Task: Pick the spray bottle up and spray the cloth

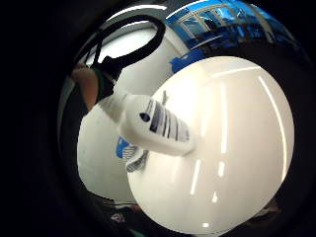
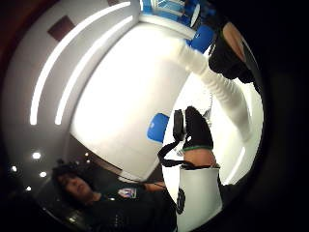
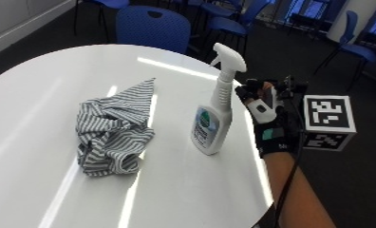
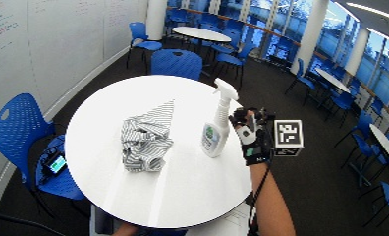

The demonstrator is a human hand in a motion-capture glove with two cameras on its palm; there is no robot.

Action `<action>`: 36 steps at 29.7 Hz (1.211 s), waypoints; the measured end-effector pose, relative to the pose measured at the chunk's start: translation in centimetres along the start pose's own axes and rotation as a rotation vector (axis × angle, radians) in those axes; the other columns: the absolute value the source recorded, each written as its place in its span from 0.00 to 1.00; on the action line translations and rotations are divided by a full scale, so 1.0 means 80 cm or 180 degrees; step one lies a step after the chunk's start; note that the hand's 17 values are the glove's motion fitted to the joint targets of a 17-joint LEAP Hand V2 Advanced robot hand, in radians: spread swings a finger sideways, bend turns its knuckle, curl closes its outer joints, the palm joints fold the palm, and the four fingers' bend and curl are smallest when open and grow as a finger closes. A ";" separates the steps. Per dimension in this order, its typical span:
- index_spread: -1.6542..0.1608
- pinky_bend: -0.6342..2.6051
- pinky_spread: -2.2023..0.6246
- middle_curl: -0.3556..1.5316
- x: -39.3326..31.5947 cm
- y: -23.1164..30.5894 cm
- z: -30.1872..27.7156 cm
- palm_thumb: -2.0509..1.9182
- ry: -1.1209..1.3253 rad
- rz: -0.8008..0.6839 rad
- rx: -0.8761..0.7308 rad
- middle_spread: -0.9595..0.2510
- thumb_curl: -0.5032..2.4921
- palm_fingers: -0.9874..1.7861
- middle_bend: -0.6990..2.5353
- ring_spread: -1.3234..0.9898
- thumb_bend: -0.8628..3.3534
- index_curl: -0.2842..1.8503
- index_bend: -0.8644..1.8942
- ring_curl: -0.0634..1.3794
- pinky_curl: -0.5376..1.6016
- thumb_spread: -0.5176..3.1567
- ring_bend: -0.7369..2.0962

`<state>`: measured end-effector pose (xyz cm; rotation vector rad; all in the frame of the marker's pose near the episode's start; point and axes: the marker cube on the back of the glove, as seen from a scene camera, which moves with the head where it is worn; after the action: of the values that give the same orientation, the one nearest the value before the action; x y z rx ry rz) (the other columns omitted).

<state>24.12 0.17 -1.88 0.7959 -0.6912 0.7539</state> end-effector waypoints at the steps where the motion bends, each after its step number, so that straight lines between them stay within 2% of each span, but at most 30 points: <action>1: 0.73 0.25 0.80 0.39 0.003 -0.005 0.002 0.71 -0.0052 0.0073 -0.0034 0.64 0.30 0.73 0.31 0.51 0.22 0.29 0.37 0.28 0.39 0.44 0.40; 13: 0.73 0.25 0.80 0.40 0.006 -0.039 0.065 0.74 -0.0292 0.0429 -0.0497 0.62 0.32 0.69 0.30 0.51 0.21 0.28 0.36 0.29 0.40 0.40 0.40; 27: 0.73 0.24 0.78 0.42 0.003 -0.063 0.079 0.77 -0.0523 0.0550 -0.0569 0.59 0.35 0.76 0.32 0.48 0.20 0.29 0.37 0.32 0.38 0.34 0.43; 36: 0.74 0.27 0.73 0.45 0.005 -0.056 0.091 0.76 -0.0514 0.0505 -0.0659 0.59 0.36 0.84 0.37 0.47 0.20 0.31 0.38 0.34 0.40 0.31 0.44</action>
<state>26.08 -7.80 0.51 0.6216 -0.9702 0.7520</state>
